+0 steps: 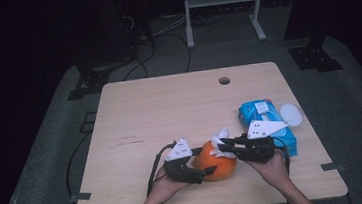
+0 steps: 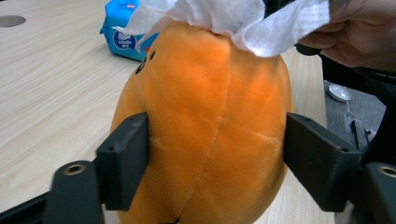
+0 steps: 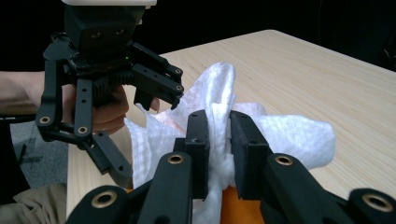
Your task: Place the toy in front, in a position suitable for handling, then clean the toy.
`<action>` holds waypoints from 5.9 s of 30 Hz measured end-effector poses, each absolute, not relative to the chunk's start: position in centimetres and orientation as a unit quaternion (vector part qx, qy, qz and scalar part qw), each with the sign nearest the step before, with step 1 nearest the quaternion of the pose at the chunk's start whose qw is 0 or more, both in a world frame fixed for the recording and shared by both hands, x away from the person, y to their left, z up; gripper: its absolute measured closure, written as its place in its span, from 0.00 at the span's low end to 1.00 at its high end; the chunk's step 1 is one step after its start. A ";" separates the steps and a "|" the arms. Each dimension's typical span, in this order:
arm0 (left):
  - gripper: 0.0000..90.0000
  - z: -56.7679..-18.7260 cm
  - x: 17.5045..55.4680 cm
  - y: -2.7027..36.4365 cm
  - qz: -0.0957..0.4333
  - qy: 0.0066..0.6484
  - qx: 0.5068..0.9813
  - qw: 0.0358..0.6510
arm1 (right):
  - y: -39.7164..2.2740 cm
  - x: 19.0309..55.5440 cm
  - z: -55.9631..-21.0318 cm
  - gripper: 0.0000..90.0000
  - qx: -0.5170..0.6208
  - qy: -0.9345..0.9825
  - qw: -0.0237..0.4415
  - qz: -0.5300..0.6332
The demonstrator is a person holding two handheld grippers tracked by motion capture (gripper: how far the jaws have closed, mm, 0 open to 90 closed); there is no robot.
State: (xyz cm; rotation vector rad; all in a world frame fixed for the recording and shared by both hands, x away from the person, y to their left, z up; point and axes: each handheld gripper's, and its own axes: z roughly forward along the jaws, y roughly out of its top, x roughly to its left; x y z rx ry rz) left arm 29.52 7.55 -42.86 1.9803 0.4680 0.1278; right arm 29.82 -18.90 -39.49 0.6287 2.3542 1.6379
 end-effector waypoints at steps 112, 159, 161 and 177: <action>0.34 -41.5 29.7 8.1 0.075 0.183 0.852 0.484 | -18.6 29.9 -40.2 0.86 0.219 0.802 0.088 0.548; 0.22 -42.6 30.4 8.3 0.049 0.202 0.838 0.504 | -20.1 31.1 -41.0 0.86 0.256 0.799 0.099 0.535; 0.17 -42.9 30.6 8.2 0.053 0.209 0.843 0.493 | -20.4 31.2 -41.1 0.86 0.261 0.797 0.098 0.535; 0.46 -42.2 29.5 7.5 0.086 0.183 0.846 0.494 | -17.7 28.9 -39.2 0.86 0.194 0.800 0.105 0.558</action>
